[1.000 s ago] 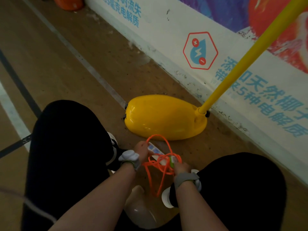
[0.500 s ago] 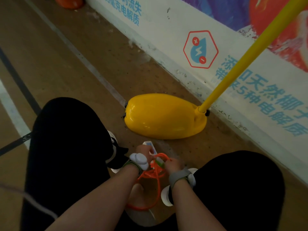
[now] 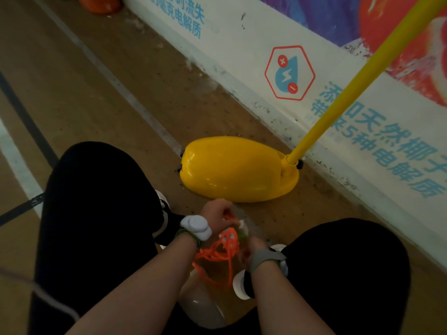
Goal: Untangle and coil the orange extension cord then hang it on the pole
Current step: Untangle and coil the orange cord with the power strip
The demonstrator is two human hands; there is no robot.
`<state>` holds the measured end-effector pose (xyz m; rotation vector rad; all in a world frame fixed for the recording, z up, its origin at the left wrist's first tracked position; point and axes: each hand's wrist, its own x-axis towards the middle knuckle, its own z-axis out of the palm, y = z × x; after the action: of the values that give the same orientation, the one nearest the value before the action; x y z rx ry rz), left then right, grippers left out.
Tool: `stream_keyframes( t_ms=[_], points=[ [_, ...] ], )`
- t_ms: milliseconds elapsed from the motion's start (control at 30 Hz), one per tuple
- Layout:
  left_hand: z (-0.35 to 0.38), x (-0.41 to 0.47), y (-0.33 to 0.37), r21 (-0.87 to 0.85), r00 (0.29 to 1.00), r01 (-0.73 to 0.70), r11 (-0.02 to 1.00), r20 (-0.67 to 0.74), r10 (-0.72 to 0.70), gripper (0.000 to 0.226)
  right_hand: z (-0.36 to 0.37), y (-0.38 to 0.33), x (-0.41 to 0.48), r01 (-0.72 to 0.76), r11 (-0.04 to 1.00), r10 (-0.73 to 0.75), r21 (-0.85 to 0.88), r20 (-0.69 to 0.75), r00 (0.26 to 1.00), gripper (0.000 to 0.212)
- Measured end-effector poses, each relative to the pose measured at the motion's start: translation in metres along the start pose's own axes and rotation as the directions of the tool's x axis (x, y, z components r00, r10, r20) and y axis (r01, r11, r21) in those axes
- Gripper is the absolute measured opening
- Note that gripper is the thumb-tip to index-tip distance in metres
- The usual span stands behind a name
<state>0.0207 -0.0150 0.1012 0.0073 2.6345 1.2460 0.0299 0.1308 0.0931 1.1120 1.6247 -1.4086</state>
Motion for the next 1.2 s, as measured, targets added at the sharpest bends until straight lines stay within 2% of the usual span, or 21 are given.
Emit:
stream_keyframes(
  t_ms=[67, 133, 200, 233, 300, 333, 433, 467, 500, 567, 600, 667, 733, 767, 833, 867, 933, 1000, 1067, 1133, 1200],
  points=[
    [-0.002, 0.004, 0.001, -0.244, 0.976, 0.074, 0.967, -0.183, -0.120, 0.021, -0.003, 0.001, 0.003, -0.036, 0.994, 0.039, 0.100, -0.023, 0.999, 0.009],
    [-0.010, 0.008, 0.001, -0.504, 0.892, 0.147, 0.851, -0.305, -0.334, 0.019, 0.000, -0.003, 0.001, -0.060, 0.985, 0.058, 0.165, 0.019, 0.998, 0.016],
    [-0.021, 0.010, 0.001, -0.712, 0.818, 0.162, 0.683, -0.290, -0.497, 0.023, 0.004, -0.007, -0.006, -0.045, 0.987, 0.039, 0.153, 0.042, 0.998, 0.017],
    [-0.025, 0.009, 0.004, -0.832, 0.813, 0.137, 0.537, -0.215, -0.541, 0.025, 0.005, -0.006, -0.006, -0.043, 0.992, 0.038, 0.119, 0.045, 0.998, 0.015],
    [-0.032, 0.008, 0.014, -0.989, 0.863, 0.068, 0.133, -0.009, -0.505, 0.027, 0.006, -0.002, -0.009, -0.022, 1.000, 0.021, 0.011, 0.080, 0.997, 0.015],
    [-0.034, 0.008, 0.019, -0.998, 0.891, 0.066, -0.005, 0.061, -0.451, 0.027, 0.009, -0.001, -0.009, 0.000, 0.998, 0.004, -0.056, 0.085, 0.996, 0.016],
    [-0.039, 0.007, 0.031, -0.980, 0.952, 0.104, -0.168, 0.147, -0.270, 0.028, 0.023, 0.007, 0.011, 0.155, 0.899, -0.122, -0.410, 0.106, 0.987, 0.036],
    [-0.040, 0.007, 0.032, -0.971, 0.960, 0.102, -0.217, 0.153, -0.234, 0.028, 0.023, 0.005, 0.012, 0.177, 0.832, -0.144, -0.526, 0.104, 0.984, 0.040],
    [-0.041, 0.008, 0.033, -0.960, 0.963, 0.091, -0.264, 0.152, -0.221, 0.027, 0.022, 0.010, 0.007, 0.200, 0.692, -0.173, -0.694, 0.110, 0.979, 0.042],
    [-0.042, 0.010, 0.029, -0.935, 0.960, 0.033, -0.354, 0.128, -0.249, 0.025, 0.021, 0.012, -0.003, 0.190, 0.608, -0.148, -0.771, 0.126, 0.981, 0.044],
    [-0.043, 0.010, 0.027, -0.926, 0.953, -0.006, -0.378, 0.110, -0.283, 0.021, 0.021, 0.012, -0.004, 0.153, 0.636, -0.107, -0.756, 0.109, 0.988, 0.044],
    [-0.043, 0.010, 0.024, -0.922, 0.930, -0.047, -0.385, 0.100, -0.354, 0.018, 0.022, 0.015, -0.010, 0.129, 0.772, -0.010, -0.622, 0.191, 0.982, 0.043],
    [-0.040, 0.008, 0.021, -0.925, 0.901, -0.053, -0.375, 0.118, -0.418, 0.026, 0.022, 0.019, -0.015, 0.178, 0.762, 0.008, -0.623, 0.284, 0.959, 0.035],
    [-0.037, 0.007, 0.020, -0.926, 0.891, -0.055, -0.373, 0.124, -0.438, 0.023, 0.022, 0.017, -0.018, 0.140, 0.796, 0.069, -0.589, 0.319, 0.945, 0.025],
    [-0.034, 0.006, 0.020, -0.930, 0.882, -0.041, -0.366, 0.139, -0.451, 0.018, 0.023, 0.012, -0.025, 0.180, 0.778, 0.139, -0.602, 0.445, 0.885, 0.024],
    [-0.033, 0.006, 0.021, -0.928, 0.883, -0.029, -0.372, 0.151, -0.445, 0.022, 0.025, 0.008, -0.028, 0.248, 0.759, 0.124, -0.602, 0.508, 0.852, 0.028],
    [-0.035, 0.005, 0.022, -0.912, 0.896, -0.017, -0.411, 0.168, -0.411, 0.032, 0.030, 0.001, -0.031, 0.465, 0.672, -0.051, -0.577, 0.589, 0.806, 0.048],
    [-0.035, 0.004, 0.026, -0.893, 0.916, -0.009, -0.451, 0.173, -0.361, 0.042, 0.034, -0.002, -0.029, 0.586, 0.601, -0.187, -0.543, 0.618, 0.764, 0.053],
    [-0.032, 0.002, 0.032, -0.887, 0.936, 0.038, -0.460, 0.192, -0.294, 0.045, 0.039, 0.001, -0.029, 0.647, 0.530, -0.254, -0.548, 0.625, 0.738, 0.054],
    [-0.028, 0.002, 0.032, -0.889, 0.940, 0.066, -0.454, 0.209, -0.271, 0.039, 0.042, 0.005, -0.027, 0.659, 0.426, -0.270, -0.620, 0.608, 0.746, 0.046],
    [-0.026, 0.006, 0.028, -0.928, 0.922, 0.091, -0.361, 0.216, -0.322, 0.034, 0.043, 0.010, -0.021, 0.611, 0.425, -0.264, -0.668, 0.554, 0.790, 0.038]
  ],
)
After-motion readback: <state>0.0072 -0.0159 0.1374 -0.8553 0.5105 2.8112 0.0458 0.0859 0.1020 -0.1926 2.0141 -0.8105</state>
